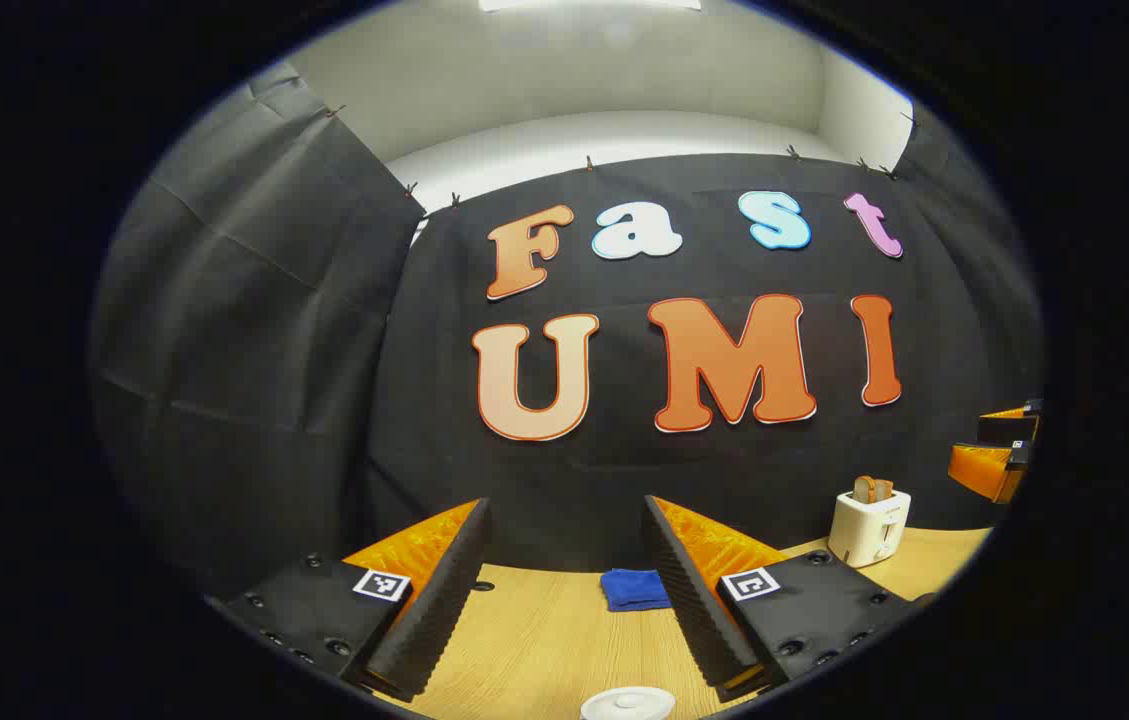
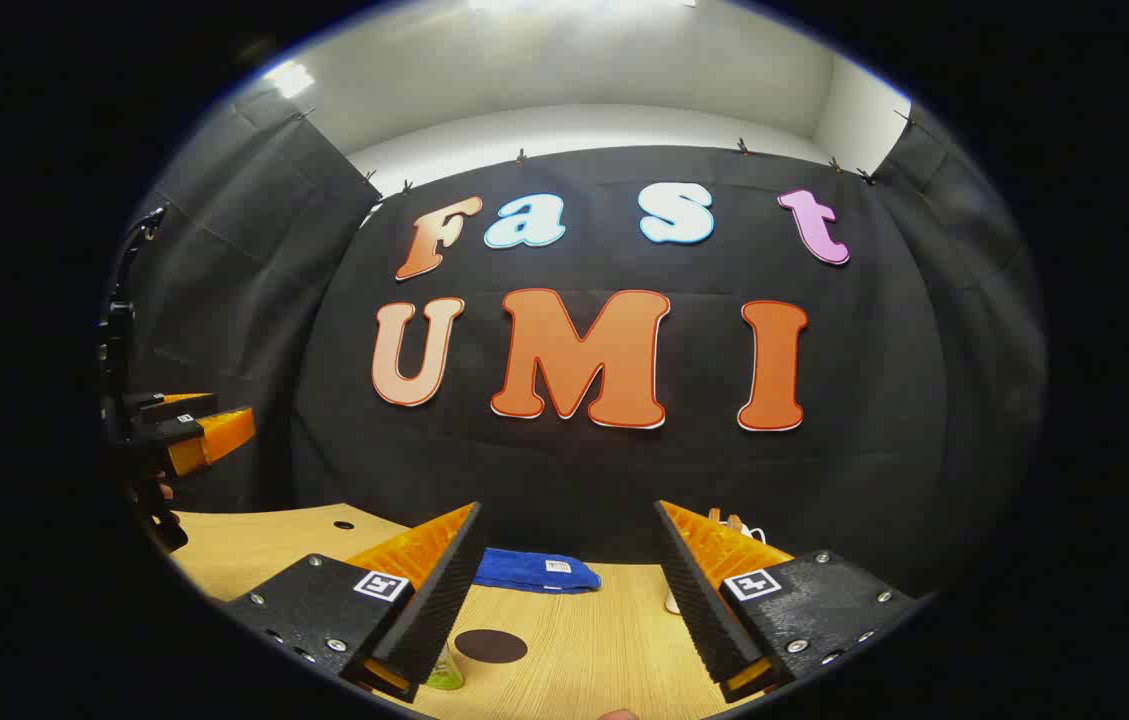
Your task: Open the teacup lid with one hand, grasp the water bottle and pour water into the teacup with the other hand; after pouring, place the water bottle on the coaster and then close the teacup lid.
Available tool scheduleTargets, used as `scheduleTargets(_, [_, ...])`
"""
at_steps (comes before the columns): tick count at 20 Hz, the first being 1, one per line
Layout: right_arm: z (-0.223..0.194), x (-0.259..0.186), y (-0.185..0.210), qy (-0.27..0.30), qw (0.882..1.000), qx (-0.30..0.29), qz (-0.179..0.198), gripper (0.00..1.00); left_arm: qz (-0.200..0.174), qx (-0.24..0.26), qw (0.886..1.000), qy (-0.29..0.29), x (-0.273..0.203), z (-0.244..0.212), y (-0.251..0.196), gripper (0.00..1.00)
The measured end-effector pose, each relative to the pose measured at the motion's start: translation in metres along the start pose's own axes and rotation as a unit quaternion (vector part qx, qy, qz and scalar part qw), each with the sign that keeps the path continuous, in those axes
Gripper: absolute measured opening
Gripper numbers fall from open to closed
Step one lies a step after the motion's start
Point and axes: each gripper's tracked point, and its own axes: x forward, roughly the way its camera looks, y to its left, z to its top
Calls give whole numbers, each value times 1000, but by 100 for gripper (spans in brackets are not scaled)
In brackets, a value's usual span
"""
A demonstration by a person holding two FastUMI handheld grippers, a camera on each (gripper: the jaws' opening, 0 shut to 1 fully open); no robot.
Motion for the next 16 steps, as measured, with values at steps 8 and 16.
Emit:
scheduleTargets(8, [0, 0, 7, 0, 1000, -4, 8, 99, 5, 2, 1000, 3, 0, -2, 7, 97])
scheduleTargets(16, [1, -2, 11, -2, 1000, -1, 14, 100, 5, 2, 1000, 1, -5, 2, 9, 97])
